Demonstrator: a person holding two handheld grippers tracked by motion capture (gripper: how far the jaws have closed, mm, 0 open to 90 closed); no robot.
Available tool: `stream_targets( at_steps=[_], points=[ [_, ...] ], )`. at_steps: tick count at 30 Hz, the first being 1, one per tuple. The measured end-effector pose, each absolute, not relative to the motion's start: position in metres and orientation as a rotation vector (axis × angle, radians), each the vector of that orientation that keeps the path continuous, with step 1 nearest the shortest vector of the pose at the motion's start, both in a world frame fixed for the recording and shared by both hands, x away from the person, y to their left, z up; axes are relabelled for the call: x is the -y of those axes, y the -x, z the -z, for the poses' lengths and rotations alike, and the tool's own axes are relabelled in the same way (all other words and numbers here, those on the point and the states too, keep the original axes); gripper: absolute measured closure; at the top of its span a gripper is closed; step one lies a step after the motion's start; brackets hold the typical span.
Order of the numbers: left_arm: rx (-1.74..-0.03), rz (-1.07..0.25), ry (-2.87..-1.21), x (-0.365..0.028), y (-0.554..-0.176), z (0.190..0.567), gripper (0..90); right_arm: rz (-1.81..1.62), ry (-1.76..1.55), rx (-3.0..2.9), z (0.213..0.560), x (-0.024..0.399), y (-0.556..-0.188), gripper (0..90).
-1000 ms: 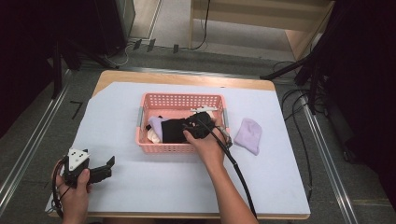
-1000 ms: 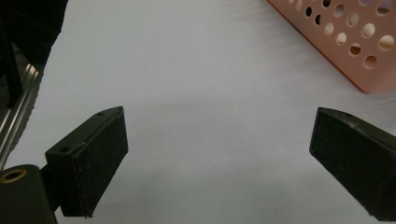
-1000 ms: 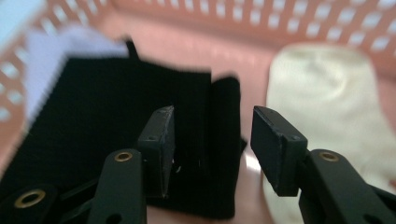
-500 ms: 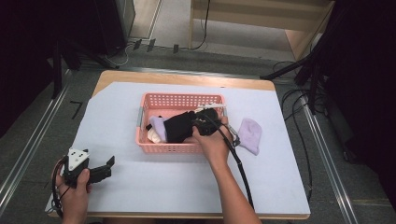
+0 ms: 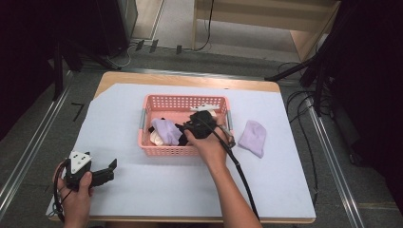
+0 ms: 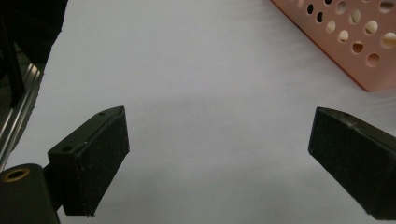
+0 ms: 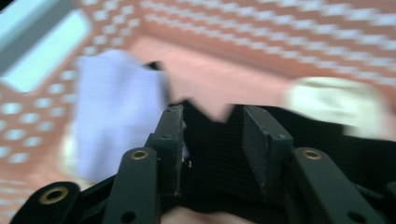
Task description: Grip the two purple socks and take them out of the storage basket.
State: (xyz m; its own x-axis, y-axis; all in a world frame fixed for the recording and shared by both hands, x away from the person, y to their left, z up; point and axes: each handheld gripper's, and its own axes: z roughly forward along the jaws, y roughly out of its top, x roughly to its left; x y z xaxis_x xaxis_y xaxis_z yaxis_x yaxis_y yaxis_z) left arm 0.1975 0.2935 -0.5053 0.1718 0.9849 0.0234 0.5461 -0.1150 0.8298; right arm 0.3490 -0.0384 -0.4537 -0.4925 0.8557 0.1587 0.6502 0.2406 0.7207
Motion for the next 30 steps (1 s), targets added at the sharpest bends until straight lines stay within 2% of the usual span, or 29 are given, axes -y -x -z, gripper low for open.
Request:
stream_targets(
  at_steps=[6,12,16,20,21,25,26,27,30],
  points=[
    [-1.458,-0.795,-1.753,-0.294,-0.198,0.505,6.0,-1.078,-1.359,-2.384,0.460,-0.007,-0.352,46.0],
    [-1.463,-0.793,-1.747,-0.295,-0.198,0.505,6.0,-1.023,-1.399,-2.431,0.464,-0.029,-0.357,34.2],
    [-1.460,-0.795,-1.746,-0.295,-0.198,0.506,6.0,-0.916,-1.418,-2.486,0.466,-0.040,-0.360,32.3],
    [-1.459,-0.796,-1.747,-0.294,-0.198,0.505,6.0,-0.826,-1.450,-2.506,0.468,-0.043,-0.363,36.0],
    [-1.459,-0.797,-1.747,-0.294,-0.198,0.505,6.0,-0.818,-1.511,-2.486,0.467,-0.041,-0.364,46.8],
    [-1.460,-0.795,-1.743,-0.294,-0.198,0.506,6.0,-0.828,-1.554,-2.445,0.466,-0.032,-0.368,68.4],
    [-1.460,-0.795,-1.743,-0.294,-0.198,0.506,6.0,-0.828,-1.554,-2.445,0.466,-0.032,-0.368,68.4],
    [-1.459,-0.794,-1.742,-0.294,-0.198,0.506,6.0,-0.842,-1.572,-2.431,0.465,-0.028,-0.368,74.8],
    [-1.463,-0.792,-1.746,-0.295,-0.198,0.505,6.0,-0.889,-1.562,-2.401,0.464,-0.024,-0.367,80.7]
  ],
)
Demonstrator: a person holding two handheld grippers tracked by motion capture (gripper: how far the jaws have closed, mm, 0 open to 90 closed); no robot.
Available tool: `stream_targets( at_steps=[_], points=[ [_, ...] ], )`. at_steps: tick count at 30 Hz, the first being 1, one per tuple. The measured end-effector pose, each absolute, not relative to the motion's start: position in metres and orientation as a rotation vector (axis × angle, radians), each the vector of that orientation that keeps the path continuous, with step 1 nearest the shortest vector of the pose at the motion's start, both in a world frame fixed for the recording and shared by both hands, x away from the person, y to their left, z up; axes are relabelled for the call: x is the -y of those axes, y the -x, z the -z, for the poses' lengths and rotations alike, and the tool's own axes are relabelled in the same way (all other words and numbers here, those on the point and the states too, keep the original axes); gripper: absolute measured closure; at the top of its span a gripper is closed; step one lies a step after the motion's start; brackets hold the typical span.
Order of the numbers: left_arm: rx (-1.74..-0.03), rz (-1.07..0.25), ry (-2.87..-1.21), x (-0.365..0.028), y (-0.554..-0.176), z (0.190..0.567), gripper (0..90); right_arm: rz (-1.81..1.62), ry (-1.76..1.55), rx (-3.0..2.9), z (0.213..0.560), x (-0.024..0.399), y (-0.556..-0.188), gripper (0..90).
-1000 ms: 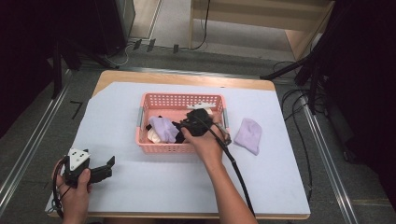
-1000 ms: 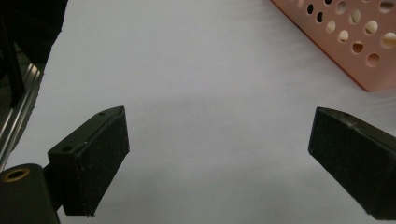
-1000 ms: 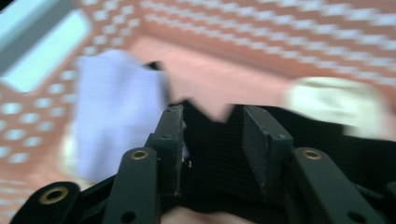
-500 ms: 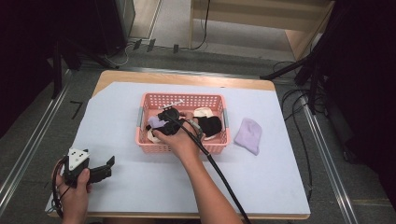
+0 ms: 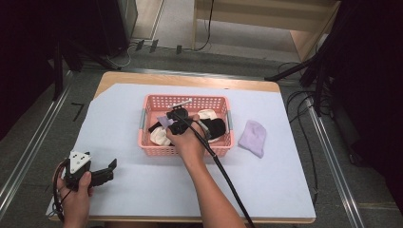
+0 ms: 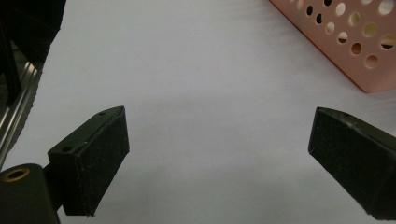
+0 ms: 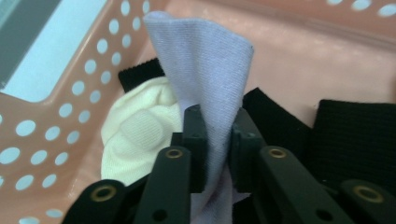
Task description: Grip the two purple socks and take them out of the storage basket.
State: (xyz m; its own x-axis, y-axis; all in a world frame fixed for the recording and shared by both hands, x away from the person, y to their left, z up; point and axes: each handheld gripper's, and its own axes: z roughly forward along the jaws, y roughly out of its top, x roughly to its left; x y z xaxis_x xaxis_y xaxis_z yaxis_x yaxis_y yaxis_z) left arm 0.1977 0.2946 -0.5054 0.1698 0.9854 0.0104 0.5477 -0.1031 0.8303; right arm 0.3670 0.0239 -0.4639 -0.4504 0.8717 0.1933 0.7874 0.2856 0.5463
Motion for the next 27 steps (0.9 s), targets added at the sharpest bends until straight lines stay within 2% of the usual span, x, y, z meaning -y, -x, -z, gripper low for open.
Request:
stream_targets(
  at_steps=[4,15,27],
  points=[
    [-1.463,-0.792,-1.746,-0.295,-0.198,0.505,6.0,-1.002,-1.527,-2.320,0.460,-0.019,-0.362,83.1],
    [-1.462,-0.793,-1.747,-0.294,-0.198,0.506,6.0,-1.306,-1.481,-2.143,0.449,0.005,-0.353,82.1],
    [-1.461,-0.793,-1.748,-0.294,-0.198,0.506,6.0,-1.359,-1.470,-2.117,0.447,0.017,-0.352,78.6]
  ],
)
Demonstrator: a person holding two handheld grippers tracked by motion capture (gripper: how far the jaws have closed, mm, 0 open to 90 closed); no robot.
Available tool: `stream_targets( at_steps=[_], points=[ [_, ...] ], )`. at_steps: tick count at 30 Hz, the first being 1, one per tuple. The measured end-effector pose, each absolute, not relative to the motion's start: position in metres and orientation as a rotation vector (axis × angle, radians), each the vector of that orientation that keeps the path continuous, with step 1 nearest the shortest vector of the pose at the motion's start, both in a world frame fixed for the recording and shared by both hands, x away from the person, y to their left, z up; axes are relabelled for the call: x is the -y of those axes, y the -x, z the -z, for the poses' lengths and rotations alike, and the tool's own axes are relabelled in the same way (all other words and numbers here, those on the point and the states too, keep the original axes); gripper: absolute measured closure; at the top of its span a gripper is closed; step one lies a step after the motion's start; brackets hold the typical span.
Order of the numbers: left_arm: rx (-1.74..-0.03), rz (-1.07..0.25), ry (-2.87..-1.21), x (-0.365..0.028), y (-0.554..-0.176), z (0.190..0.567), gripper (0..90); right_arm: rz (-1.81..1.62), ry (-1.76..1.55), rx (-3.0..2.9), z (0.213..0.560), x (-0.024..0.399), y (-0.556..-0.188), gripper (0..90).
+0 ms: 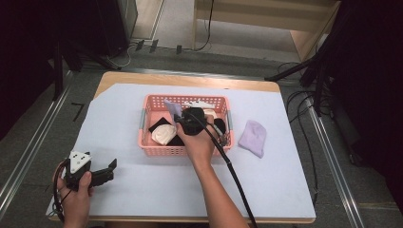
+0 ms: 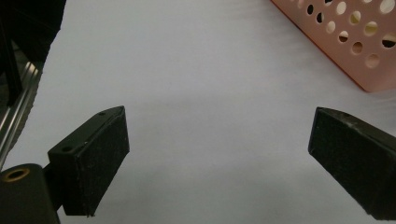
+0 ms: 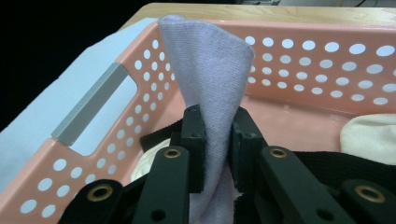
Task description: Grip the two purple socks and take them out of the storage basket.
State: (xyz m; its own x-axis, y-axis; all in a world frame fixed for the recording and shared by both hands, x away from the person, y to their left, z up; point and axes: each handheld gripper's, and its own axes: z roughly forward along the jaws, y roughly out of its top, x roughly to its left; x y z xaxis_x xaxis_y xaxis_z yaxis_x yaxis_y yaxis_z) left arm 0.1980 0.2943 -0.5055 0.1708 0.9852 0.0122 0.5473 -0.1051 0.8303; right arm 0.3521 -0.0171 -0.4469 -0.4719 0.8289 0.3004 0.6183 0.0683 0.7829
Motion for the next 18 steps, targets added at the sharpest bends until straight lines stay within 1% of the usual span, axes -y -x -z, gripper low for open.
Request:
stream_targets(
  at_steps=[6,18],
  points=[
    [-1.462,-0.794,-1.746,-0.294,-0.198,0.506,6.0,-1.382,-1.448,-2.062,0.445,0.023,-0.349,82.6],
    [-1.460,-0.799,-1.753,-0.294,-0.198,0.505,6.0,-1.508,-1.263,-1.937,0.438,0.039,-0.340,83.3]
  ],
)
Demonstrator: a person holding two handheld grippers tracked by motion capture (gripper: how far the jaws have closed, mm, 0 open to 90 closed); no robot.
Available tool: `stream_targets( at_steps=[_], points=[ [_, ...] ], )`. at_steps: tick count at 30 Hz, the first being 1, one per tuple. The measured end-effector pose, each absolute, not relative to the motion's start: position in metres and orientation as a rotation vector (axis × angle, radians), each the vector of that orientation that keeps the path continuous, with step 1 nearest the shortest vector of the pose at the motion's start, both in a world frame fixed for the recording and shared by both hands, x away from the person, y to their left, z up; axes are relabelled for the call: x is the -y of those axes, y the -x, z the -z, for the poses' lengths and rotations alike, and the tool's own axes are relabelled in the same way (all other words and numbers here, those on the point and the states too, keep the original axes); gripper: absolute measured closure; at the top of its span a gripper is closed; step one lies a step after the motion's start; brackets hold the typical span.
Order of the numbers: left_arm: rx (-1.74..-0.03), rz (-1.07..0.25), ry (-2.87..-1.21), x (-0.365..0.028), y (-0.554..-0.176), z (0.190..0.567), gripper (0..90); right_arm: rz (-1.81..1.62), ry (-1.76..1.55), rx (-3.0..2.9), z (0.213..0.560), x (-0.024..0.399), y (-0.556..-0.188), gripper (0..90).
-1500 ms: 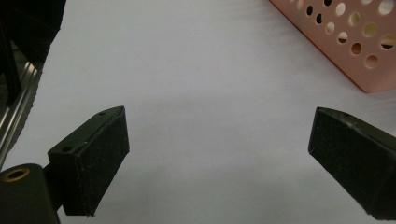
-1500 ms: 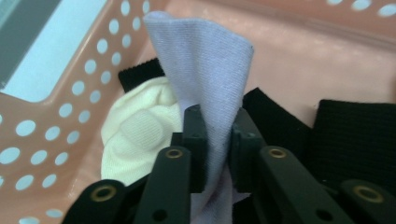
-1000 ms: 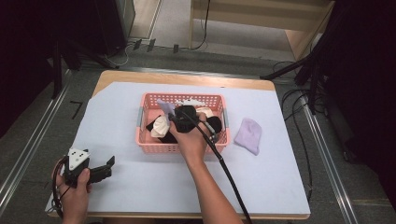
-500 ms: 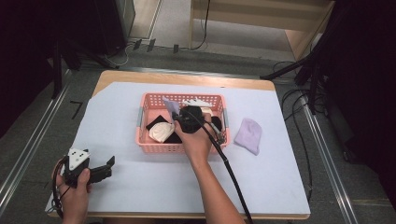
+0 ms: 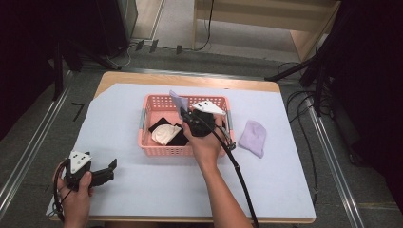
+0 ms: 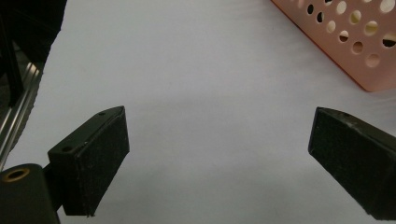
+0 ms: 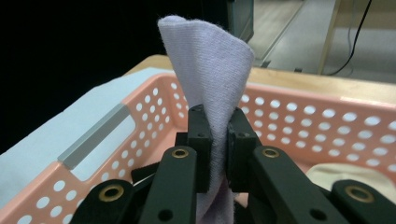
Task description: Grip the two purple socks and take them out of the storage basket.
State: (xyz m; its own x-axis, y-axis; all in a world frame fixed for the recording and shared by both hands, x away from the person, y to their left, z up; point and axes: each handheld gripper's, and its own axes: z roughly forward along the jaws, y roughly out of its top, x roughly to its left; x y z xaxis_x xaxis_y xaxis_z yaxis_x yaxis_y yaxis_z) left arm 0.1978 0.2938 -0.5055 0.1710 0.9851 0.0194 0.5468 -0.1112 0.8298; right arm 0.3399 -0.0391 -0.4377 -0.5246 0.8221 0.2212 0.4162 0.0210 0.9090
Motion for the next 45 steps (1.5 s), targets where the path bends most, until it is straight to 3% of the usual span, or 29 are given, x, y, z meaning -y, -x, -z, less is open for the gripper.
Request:
stream_targets(
  at_steps=[32,45],
  points=[
    [-1.453,-0.813,-1.760,-0.293,-0.198,0.505,6.0,-1.558,-1.199,-1.565,0.406,0.132,-0.326,83.3],
    [-1.458,-0.817,-1.759,-0.292,-0.197,0.506,6.0,-1.463,-1.325,-1.479,0.423,0.196,-0.320,83.3]
  ],
)
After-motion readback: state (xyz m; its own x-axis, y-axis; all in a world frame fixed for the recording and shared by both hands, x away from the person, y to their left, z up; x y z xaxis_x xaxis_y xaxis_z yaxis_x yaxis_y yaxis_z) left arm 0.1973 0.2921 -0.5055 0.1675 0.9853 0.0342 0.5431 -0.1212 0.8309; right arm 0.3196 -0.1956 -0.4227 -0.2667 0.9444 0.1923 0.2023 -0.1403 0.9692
